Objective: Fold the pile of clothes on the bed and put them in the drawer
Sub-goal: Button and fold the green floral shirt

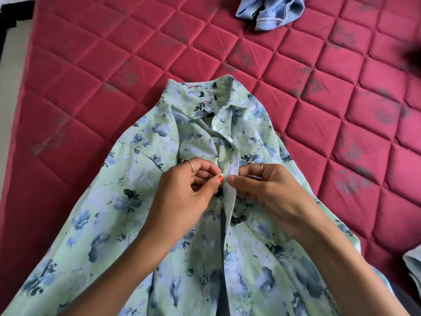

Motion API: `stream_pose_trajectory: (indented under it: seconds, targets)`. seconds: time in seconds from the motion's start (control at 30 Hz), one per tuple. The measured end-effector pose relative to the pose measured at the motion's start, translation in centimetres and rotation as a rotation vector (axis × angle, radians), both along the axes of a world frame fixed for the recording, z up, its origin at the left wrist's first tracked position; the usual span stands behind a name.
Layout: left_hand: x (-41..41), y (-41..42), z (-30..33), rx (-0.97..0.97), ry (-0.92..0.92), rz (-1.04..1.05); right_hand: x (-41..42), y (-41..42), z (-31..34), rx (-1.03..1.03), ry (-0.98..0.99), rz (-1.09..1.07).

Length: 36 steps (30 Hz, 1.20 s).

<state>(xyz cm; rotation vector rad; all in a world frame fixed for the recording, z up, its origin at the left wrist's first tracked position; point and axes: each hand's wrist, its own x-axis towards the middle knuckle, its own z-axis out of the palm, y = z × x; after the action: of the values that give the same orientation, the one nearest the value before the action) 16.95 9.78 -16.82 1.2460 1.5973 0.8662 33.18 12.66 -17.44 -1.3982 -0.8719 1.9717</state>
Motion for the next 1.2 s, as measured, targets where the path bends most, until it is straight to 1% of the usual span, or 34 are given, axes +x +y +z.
stream_pose_trajectory:
  seconds: [0.1, 0.23, 0.27, 0.43, 0.53, 0.6, 0.7, 0.77, 0.8, 0.87, 0.93, 1.03, 1.2]
  targets:
    - [0.2, 0.3, -0.5, 0.001, -0.061, -0.007, -0.1, 0.2, 0.1, 0.045, -0.069, -0.029]
    - [-0.2, 0.2, -1.5, 0.050, -0.033, -0.033, -0.2, 0.3, -0.1, 0.148, -0.222, -0.002]
    - [-0.4, 0.0, -1.7, 0.058, -0.022, -0.041, -0.2, 0.2, -0.1, 0.151, -0.220, -0.003]
    - [-0.9, -0.2, -2.9, 0.089, 0.002, -0.080, -0.4, 0.1, 0.1, 0.086, -0.076, 0.005]
    - [-1.0, -0.1, -3.0, 0.085, -0.020, -0.037, -0.9, 0.2, -0.3, 0.069, -0.111, -0.038]
    - [-1.0, 0.0, -2.9, 0.081, -0.041, -0.023, -1.2, 0.1, -0.5, 0.141, -0.209, -0.060]
    - [-1.2, 0.1, -2.9, 0.075, -0.044, -0.011, -1.7, -0.3, -0.6, 0.437, -0.529, 0.009]
    - [-1.3, 0.2, -2.9, 0.083, -0.033, 0.008, -2.4, -0.6, -0.7, 0.616, -0.702, 0.048]
    - [-1.3, 0.2, -2.9, 0.088, -0.029, 0.014, -2.7, -0.8, -0.8, 0.677, -0.763, 0.071]
    - [-1.4, 0.1, -2.8, 0.099, -0.010, 0.015, -3.3, -1.1, -1.3, 0.733, -0.834, 0.123]
    - [-1.3, 0.0, -2.6, 0.125, 0.034, 0.000, -3.6, -1.3, -1.8, 0.731, -0.842, 0.150]
    - [-1.3, 0.0, -2.6, 0.178, 0.099, -0.007, -3.5, -1.4, -1.9, 0.673, -0.787, 0.149]
    - [-1.3, 0.0, -2.6, 0.152, 0.080, 0.013, -3.6, -1.4, -1.6, 0.615, -0.725, 0.105]
